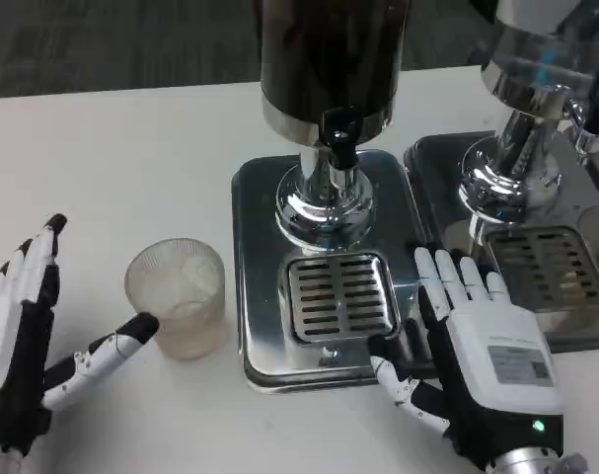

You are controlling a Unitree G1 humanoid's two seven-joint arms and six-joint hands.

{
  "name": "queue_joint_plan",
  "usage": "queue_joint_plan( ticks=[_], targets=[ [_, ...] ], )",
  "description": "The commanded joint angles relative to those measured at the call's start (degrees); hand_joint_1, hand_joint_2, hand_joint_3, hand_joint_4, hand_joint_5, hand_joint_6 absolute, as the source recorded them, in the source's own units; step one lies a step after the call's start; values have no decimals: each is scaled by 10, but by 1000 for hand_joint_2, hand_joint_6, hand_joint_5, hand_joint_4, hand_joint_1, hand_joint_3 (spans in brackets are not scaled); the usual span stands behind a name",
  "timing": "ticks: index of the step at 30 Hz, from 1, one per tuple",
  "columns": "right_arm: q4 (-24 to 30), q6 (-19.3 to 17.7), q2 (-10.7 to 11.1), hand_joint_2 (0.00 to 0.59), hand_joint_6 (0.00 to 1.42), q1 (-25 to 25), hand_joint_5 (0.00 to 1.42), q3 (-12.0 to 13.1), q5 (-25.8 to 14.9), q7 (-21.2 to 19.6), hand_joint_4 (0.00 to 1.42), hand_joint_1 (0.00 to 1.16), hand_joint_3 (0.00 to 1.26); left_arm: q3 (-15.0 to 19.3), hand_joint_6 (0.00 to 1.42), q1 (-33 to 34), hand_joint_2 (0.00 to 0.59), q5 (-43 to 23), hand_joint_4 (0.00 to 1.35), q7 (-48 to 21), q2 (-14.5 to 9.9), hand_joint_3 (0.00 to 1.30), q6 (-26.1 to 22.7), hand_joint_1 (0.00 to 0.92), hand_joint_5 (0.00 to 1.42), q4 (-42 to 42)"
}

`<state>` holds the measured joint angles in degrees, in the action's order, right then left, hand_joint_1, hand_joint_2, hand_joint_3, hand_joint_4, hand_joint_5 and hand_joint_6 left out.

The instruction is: Grasp the cup under the faucet to collect the drink, then remove the cup.

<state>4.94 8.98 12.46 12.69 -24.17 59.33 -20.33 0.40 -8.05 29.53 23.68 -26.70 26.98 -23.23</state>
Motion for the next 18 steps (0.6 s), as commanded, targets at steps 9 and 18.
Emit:
queue_joint_plan(
  ticks=[9, 18],
  targets=[
    [5, 9, -3, 417, 0, -6, 0, -3, 7, -7, 0, 314, 0, -43, 0, 85, 0, 1, 0, -6, -5, 0, 77, 0, 0, -178],
    [7, 14, -3, 416, 0, -5, 0, -4, 8, -5, 0, 316, 0, -78, 0, 153, 0, 1, 0, -1, -3, 0, 126, 0, 0, -251]
  ],
)
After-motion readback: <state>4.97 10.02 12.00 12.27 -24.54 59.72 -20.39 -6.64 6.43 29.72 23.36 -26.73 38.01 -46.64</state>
